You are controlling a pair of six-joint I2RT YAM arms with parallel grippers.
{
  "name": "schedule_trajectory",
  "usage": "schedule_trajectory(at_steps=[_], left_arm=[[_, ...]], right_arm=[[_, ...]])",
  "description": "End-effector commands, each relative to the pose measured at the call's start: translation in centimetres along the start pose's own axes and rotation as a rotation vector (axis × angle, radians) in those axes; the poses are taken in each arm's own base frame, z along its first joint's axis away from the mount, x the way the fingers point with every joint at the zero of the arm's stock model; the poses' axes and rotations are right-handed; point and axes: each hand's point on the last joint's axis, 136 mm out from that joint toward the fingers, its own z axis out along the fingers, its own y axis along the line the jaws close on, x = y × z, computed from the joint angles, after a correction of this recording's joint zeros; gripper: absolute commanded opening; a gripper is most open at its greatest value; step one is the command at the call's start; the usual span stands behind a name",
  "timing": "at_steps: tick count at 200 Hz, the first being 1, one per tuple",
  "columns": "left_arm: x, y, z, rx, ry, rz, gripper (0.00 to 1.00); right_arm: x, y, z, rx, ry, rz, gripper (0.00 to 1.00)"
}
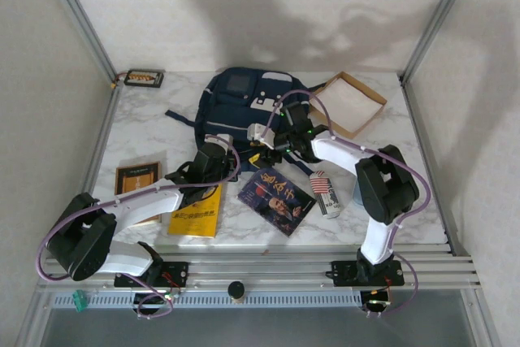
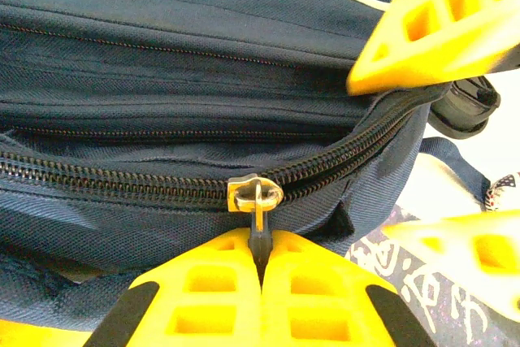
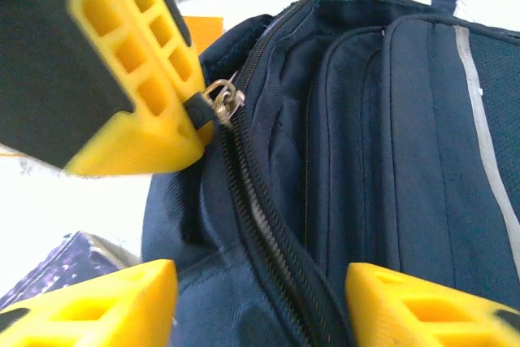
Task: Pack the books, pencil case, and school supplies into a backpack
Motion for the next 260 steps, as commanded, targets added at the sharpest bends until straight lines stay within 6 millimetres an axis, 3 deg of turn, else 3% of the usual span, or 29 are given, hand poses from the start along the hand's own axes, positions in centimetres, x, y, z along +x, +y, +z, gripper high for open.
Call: schedule_trajectory(at_steps=[1,40,76,115,134,155,181,194,207,230,260], left_arm=[[-3.2,-2.2,-0.9,0.058,-0.090,0.017,0.00],[-3.2,-0.8,-1.1,-0.013,-0.092,0.000,0.00],[-3.5,4.1,-2.6,-0.229,-0.097,-0.090,0.00],[-2.7,9.8,-4.3,-0.389,-0.085,-0.170,0.00],[-4.0,11.7,-4.8,-0.440,-0.118,-0.186,0.00],[-5.2,13.5,-3.8,-0.448,-0.124,-0.215,0.00],[-6.5,10.4,-2.5,-0.279,-0.135,-0.195,0.00],[-6.6,8.3,-2.1,-0.181,-0.131,-0.184,0.00],[-6.5,6.9,-2.0,-0.131,-0.126,-0.171,0.00],[-6.4,5.0,-2.2,-0.087,-0.129,-0.135,0.00],[-6.4,3.6,-2.3,-0.037,-0.127,-0.141,0.00]], right_arm=[[-0.4,-0.8,0.8,0.020,0.018,-0.101,0.44],[-0.6,-1.5,-0.1,0.071,0.038,-0.133,0.00],[-1.2,-1.7,-3.0,0.150,0.027,-0.149,0.00],[0.2,-2.1,-6.5,0.211,0.032,-0.096,0.00],[0.7,-1.9,-8.0,0.222,0.026,-0.082,0.00],[2.4,-1.8,-8.7,0.249,0.076,-0.048,0.00],[1.1,0.0,-8.6,0.226,0.037,-0.041,0.00],[0.1,1.3,-8.0,0.216,0.011,-0.057,0.27],[-1.1,2.5,-7.1,0.197,-0.001,-0.075,0.42],[-3.0,3.5,-5.3,0.137,-0.025,-0.076,0.49],[-4.5,3.2,-2.2,0.105,-0.021,-0.088,0.55]])
